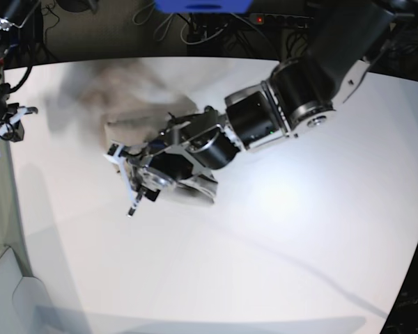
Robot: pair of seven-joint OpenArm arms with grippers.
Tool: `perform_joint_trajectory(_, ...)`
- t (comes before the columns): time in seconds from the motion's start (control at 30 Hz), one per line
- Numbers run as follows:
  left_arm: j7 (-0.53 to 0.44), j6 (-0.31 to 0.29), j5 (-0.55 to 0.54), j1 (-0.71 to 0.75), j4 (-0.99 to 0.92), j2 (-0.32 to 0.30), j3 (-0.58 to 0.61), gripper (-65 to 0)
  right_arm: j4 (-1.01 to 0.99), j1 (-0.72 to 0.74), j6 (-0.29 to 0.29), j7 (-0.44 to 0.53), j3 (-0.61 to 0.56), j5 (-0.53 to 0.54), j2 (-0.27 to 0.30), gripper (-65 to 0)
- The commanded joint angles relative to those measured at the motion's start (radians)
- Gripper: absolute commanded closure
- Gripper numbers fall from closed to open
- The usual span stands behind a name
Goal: Layout the t-shirt on the table in an organized manner, then fold the t-shirt properly
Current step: 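Press and flatten the folded bundle with the left gripper, then release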
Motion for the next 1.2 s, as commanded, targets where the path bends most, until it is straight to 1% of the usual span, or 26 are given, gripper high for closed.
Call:
perform_joint_trajectory(0.0, 0.003, -0.009, 0.007, -0.031, 0.016, 0.014, -0.008, -17.8, 0.019, 0.006, 0.004, 0.020, 0.007, 0.014, 0.023, 0.0)
perform_joint_trajectory(0.1, 0.024, -0.022, 0.007, -0.031, 0.018, 0.014, -0.003, -36.9, 0.019, 0.006, 0.004, 0.020, 0.007, 0.014, 0.023, 0.0)
perform_joint_trajectory(0.13, 0.026, -0.023, 0.007, -0.031, 0.028, 0.014, -0.003, -41.6, 0.019, 0.006, 0.004, 0.020, 0.007, 0.014, 0.023, 0.0)
perform_joint_trajectory(0.2, 0.026, -0.023, 0.007, -0.031, 0.062, 0.009, -0.008, -49.3, 0.019, 0.006, 0.004, 0.020, 0.007, 0.014, 0.023, 0.0)
perform_joint_trajectory(0.27, 0.026, -0.023, 0.007, -0.033, 0.087, 0.008, -0.009, -53.2, 0.019, 0.005, 0.004, 0.020, 0.007, 0.014, 0.023, 0.0)
perform_joint_trajectory(0.33, 0.026, -0.013, 0.009, -0.033, 0.110, 0.005, -0.011, -53.8, 0.019, 0.005, 0.004, 0.020, 0.007, 0.014, 0.020, 0.0)
perform_joint_trajectory(0.47, 0.026, -0.011, 0.013, -0.038, 0.142, -0.018, -0.020, -53.7, 0.019, 0.005, 0.004, 0.020, 0.007, 0.014, 0.020, 0.0)
perform_joint_trajectory(0.63, 0.026, -0.011, 0.104, -0.036, 0.166, -0.020, -0.129, -53.7, 0.019, 0.005, 0.004, 0.020, 0.008, 0.014, 0.018, 0.0)
perform_joint_trajectory(0.83, 0.018, -0.011, 0.104, -0.033, 0.202, -0.020, -0.276, -53.7, 0.019, 0.005, 0.004, 0.020, 0.008, 0.014, 0.018, 0.0)
perform_joint_trajectory(1.0, 0.019, -0.011, 0.104, -0.027, 0.203, -0.014, -0.347, -53.7, 0.019, 0.005, 0.004, 0.020, 0.008, 0.014, 0.018, 0.0)
perform_joint_trajectory(1.07, 0.026, -0.011, 0.104, -0.012, 0.215, -0.017, -0.402, -53.7, 0.019, 0.005, 0.004, 0.020, 0.008, 0.014, 0.018, 0.0)
perform_joint_trajectory(1.13, 0.026, -0.013, 0.102, 0.034, 0.272, -0.020, -0.514, -53.6, 0.019, 0.009, 0.004, 0.020, 0.007, 0.014, 0.018, 0.0)
perform_joint_trajectory(1.17, 0.026, -0.023, 0.102, 0.065, 0.303, -0.020, -0.585, -53.6, 0.019, 0.012, 0.004, 0.020, 0.005, 0.014, 0.018, 0.0)
